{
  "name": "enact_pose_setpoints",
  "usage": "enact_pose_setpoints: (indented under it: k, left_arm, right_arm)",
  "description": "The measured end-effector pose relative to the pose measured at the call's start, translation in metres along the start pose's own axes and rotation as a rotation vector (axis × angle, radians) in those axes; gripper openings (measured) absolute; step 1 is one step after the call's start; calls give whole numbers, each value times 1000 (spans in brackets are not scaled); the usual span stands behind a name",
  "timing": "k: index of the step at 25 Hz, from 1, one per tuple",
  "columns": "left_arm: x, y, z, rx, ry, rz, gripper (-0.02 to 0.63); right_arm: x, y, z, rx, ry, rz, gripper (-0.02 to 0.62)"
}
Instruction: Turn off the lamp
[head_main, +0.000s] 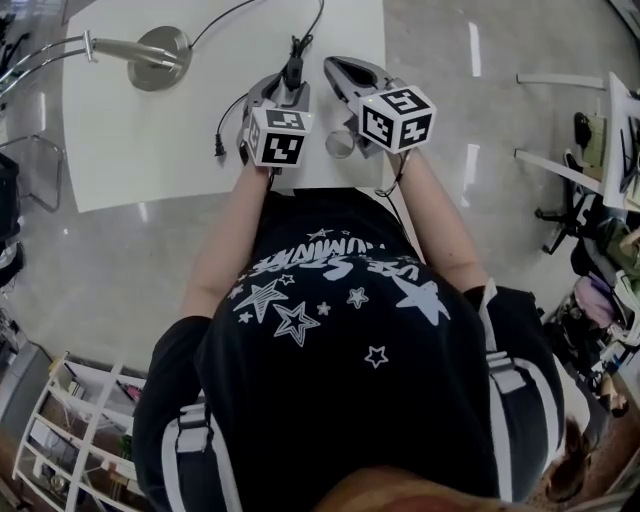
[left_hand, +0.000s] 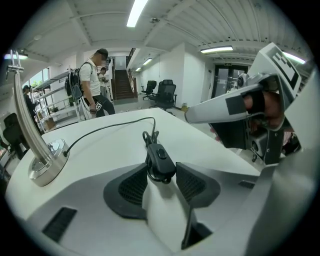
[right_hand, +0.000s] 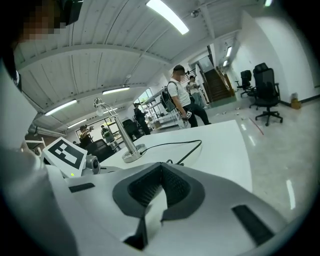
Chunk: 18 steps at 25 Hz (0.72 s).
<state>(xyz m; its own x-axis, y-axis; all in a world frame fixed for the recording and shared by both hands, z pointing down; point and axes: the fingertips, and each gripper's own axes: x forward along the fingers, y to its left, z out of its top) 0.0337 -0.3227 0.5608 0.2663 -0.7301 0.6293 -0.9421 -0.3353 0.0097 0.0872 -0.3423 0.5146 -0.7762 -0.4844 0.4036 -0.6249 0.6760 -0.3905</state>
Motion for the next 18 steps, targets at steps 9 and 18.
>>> enact_pose_setpoints:
  k: [9,18]
  left_arm:
    - [0,1,-1,-45,-2,-33,147]
    - [0,3,-3,-69,6,-45,146]
  right_arm:
    - [37,16,-17,-99,177,168,6]
    - [58,27,-28,-158,269,214,6]
